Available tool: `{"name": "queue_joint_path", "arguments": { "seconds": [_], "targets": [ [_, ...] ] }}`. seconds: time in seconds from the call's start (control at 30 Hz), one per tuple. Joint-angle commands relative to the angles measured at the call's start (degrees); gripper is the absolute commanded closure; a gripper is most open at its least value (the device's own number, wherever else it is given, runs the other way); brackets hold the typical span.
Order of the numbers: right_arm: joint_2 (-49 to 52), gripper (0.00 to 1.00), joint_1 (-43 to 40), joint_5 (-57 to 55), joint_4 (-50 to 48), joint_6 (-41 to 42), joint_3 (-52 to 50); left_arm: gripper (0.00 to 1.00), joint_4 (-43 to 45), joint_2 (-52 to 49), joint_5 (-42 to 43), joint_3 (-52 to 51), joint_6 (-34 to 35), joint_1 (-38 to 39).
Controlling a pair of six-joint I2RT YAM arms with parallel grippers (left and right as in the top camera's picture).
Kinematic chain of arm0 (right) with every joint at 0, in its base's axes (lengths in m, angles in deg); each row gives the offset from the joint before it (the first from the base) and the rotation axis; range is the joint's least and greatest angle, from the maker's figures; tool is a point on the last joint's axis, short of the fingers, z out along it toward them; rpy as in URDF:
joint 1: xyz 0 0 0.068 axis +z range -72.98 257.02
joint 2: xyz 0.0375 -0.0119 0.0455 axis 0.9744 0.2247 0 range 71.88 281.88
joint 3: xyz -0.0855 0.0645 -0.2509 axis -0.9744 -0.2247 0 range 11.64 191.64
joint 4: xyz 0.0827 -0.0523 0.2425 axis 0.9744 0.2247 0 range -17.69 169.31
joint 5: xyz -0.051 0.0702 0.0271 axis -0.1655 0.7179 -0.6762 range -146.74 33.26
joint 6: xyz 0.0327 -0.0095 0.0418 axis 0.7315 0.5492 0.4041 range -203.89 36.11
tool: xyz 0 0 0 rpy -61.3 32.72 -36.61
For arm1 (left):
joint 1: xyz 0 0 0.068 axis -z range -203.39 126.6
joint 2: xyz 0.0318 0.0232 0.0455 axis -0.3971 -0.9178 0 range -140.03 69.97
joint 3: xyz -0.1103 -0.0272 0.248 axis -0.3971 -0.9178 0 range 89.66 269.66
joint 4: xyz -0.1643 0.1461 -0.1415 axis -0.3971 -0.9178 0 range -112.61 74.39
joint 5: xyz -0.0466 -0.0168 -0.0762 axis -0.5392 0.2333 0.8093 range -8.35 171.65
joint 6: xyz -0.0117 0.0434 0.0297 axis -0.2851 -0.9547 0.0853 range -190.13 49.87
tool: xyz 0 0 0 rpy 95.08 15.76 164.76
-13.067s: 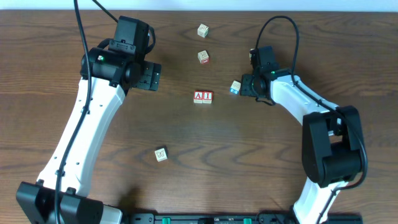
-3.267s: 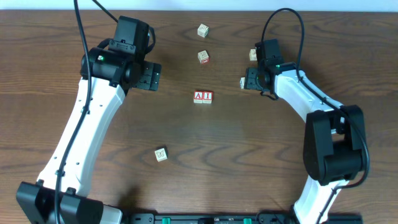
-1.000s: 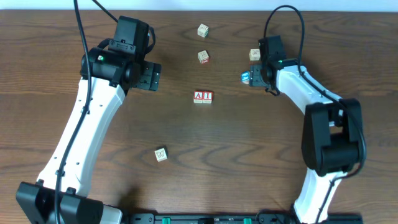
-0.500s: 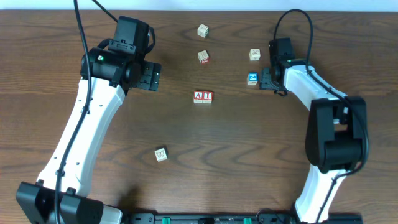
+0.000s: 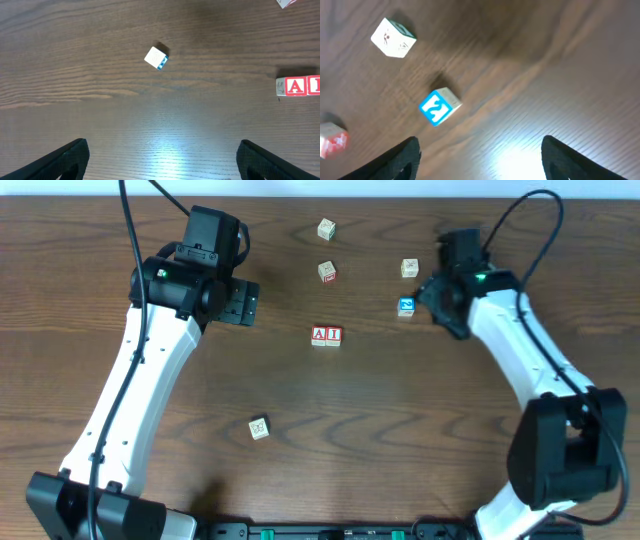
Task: Spell out Ai2
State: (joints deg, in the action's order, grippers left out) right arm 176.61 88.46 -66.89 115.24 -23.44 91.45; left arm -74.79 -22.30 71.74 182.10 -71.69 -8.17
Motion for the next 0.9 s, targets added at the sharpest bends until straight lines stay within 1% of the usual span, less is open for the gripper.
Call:
{"name": "queue_joint_path", "arguments": {
  "seconds": [0.0, 0.07, 0.13, 0.23, 0.33, 0.4, 0.6, 0.67, 0.7, 0.77, 0.87],
  "targets": [
    [0.15, 0.22, 4.26, -5.4, -0.33, 21.4, 0.02, 0.05, -0.17, -0.2, -1.01, -0.13, -0.39, 0.13],
    [1.14, 0.22, 4.42, -3.52, -2.73, 24.65, 0.02, 0.05, -0.17, -0.2, -1.01, -0.13, -0.39, 0.13],
    [2.25, 0.23, 4.83, -4.13, -4.28, 26.25, 0.02, 0.05, -0.17, -0.2, -1.01, -0.13, -0.39, 0.13],
    [4.59, 0.23, 4.35, -3.67, -4.42, 28.26, 0.02, 0.04, -0.17, -0.2, -1.01, -0.13, -0.39, 0.13],
    [7.28, 0.27, 3.15, -0.39, -5.05, 30.86, 0.02, 0.05, -0.17, -0.2, -1.01, -0.13, -0.39, 0.13],
    [8.9, 0.31, 3.17, 1.27, -7.13, 31.06, 0.02, 0.05, -0.17, -0.2, -1.01, -0.13, -0.39, 0.13],
    [11.15, 0.44, 2.8, 1.73, -12.2, 31.04, 0.02, 0.05, -0.17, -0.2, -1.01, -0.13, -0.39, 0.13],
    [11.54, 0.52, 2.64, 1.6, -12.7, 31.04, 0.02, 0.05, -0.17, -0.2, -1.01, -0.13, -0.39, 0.13],
    [11.72, 0.58, 2.6, 1.62, -12.98, 31.01, 0.02, 0.04, -0.17, -0.2, -1.01, -0.13, -0.39, 0.13],
    [12.24, 0.64, 2.43, 1.66, -13.4, 31.01, 0.02, 0.05, -0.17, -0.2, -1.01, -0.13, -0.39, 0.13],
    [12.79, 0.62, 2.34, 1.84, -13.38, 30.99, 0.02, 0.05, -0.17, -0.2, -1.01, -0.13, -0.39, 0.13]
  ]
}}
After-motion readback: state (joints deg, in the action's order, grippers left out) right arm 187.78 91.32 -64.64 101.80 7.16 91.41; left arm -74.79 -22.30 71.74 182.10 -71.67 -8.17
